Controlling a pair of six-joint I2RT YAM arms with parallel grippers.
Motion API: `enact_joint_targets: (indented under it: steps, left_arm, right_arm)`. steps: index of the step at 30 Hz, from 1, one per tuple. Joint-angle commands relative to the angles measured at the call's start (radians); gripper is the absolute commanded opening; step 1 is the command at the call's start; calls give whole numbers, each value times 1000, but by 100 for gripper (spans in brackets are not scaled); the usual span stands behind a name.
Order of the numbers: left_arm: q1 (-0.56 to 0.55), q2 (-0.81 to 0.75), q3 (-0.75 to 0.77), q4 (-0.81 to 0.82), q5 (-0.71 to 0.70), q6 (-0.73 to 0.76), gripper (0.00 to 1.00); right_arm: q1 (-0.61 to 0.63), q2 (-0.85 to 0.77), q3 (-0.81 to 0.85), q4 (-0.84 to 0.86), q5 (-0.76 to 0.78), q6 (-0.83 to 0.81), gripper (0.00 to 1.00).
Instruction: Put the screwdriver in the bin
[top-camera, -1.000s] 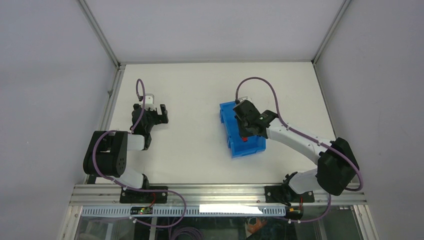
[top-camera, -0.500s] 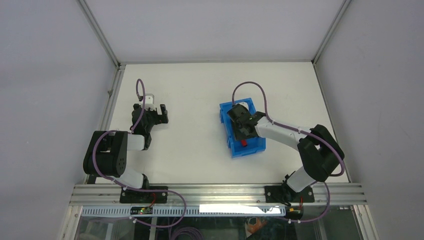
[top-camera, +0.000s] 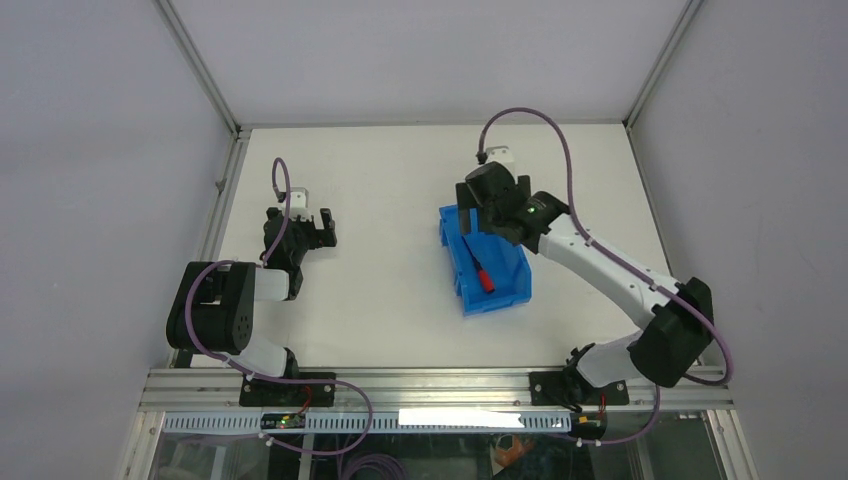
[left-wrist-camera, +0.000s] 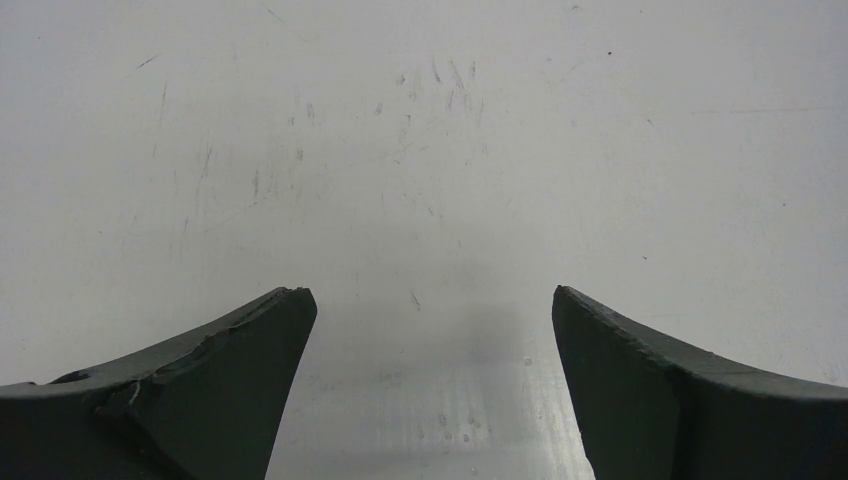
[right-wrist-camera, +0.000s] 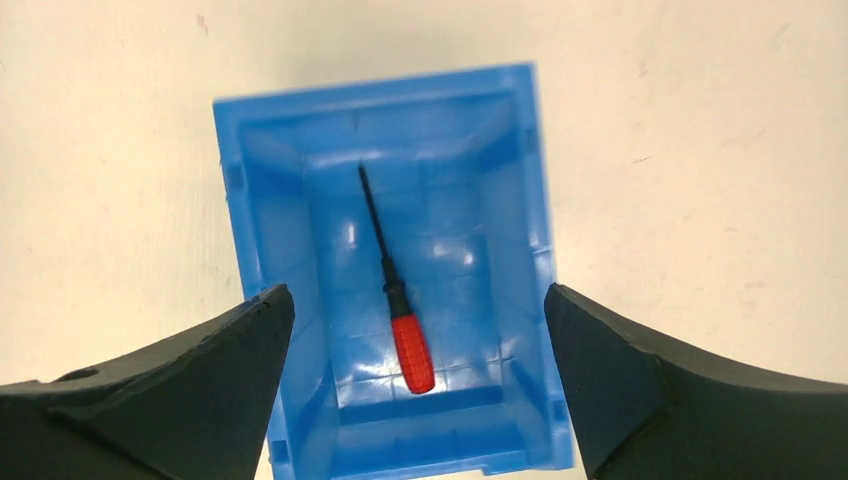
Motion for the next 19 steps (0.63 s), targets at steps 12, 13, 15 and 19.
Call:
enact_joint_targets:
  steps: [12, 13, 15, 19]
  left_arm:
    - [-11, -28, -1, 26, 9, -16, 99]
    - [-11, -28, -1, 26, 9, -16, 99]
    - [-11, -27, -1, 26, 9, -16, 99]
    - [-11, -27, -1, 26, 8, -16, 99]
  right_arm:
    - [-516, -146, 83, -106, -1, -110, 99]
    - [-551, -153, 79, -101, -16, -116, 99]
    - [-618, -163, 81, -105, -30, -118, 99]
    - [-658, -184, 69, -84, -37, -118, 99]
